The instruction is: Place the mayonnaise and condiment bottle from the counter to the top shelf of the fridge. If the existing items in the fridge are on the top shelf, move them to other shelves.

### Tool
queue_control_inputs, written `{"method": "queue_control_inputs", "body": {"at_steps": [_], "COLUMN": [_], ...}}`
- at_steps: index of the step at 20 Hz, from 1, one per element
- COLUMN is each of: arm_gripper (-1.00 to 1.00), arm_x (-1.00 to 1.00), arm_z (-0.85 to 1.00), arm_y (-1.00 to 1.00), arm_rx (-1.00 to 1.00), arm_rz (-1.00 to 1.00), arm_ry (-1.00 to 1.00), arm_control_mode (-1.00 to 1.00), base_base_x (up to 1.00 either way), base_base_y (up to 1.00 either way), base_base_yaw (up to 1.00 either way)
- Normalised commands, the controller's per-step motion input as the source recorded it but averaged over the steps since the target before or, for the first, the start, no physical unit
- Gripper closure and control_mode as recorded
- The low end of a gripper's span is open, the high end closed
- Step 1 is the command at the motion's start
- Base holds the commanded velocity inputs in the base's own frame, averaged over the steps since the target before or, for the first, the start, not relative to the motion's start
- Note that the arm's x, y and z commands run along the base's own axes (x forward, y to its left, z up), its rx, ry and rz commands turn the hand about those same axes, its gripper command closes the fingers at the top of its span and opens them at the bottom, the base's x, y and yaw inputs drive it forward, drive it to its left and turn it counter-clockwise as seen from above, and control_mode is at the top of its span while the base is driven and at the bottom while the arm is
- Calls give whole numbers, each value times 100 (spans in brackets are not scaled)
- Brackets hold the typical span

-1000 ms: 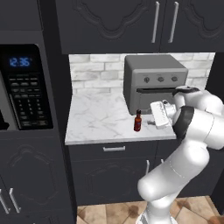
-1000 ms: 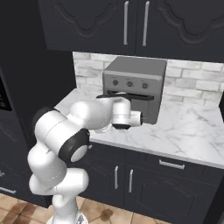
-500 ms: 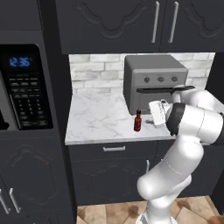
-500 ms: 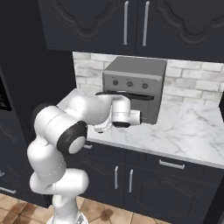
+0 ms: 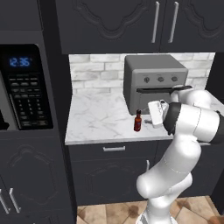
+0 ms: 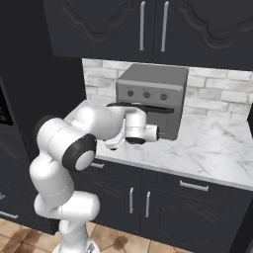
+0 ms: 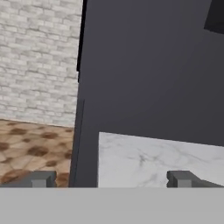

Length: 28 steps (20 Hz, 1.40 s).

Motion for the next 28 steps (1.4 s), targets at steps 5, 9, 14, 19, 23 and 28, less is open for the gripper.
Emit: {"method": "queue_control_inputs", "body": {"at_steps": [5, 9, 14, 19, 23, 28], "arm_gripper": [-100, -100, -100, -100, -100, -100], "arm_x": [20, 8, 0, 0, 13, 14], "arm_z": [-6, 0, -15, -16, -3, 0], "arm_y": [-15, -18, 0, 0, 2, 4], "arm_rx": [0, 0, -1, 0, 0, 0], "arm_rz": [-12, -13, -5, -2, -1, -1], "arm_ry": [0, 0, 0, 0, 0, 0], "arm_control_mode": [-100, -100, -100, -100, -100, -100], "base_base_x": [0, 0, 0, 0, 0, 0], "base_base_y": [0, 0, 0, 0, 0, 0], "base_base_yaw": [0, 0, 0, 0, 0, 0]}}
